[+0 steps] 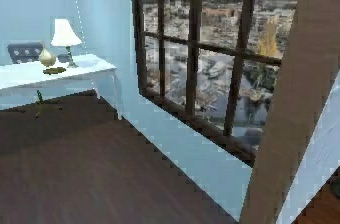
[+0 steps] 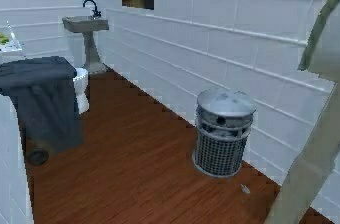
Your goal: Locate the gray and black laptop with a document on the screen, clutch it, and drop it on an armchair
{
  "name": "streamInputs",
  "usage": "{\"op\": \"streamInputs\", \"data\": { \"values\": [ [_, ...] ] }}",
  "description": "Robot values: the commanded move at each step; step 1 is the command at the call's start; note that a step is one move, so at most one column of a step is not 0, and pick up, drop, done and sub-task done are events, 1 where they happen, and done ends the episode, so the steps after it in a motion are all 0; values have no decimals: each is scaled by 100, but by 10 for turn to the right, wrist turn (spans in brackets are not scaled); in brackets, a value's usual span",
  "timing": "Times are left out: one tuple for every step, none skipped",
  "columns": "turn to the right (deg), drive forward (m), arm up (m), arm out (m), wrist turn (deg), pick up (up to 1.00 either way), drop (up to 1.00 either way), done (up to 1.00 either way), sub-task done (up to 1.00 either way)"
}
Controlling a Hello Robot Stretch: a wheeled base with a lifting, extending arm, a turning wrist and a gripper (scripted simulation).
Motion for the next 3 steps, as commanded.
{"op": "streamInputs", "data": {
  "values": [
    [-300,0,0,0,0,0,0,0,0],
    [0,90,0,0,0,0,0,0,0],
    [-60,0,0,0,0,0,0,0,0]
  ]
}}
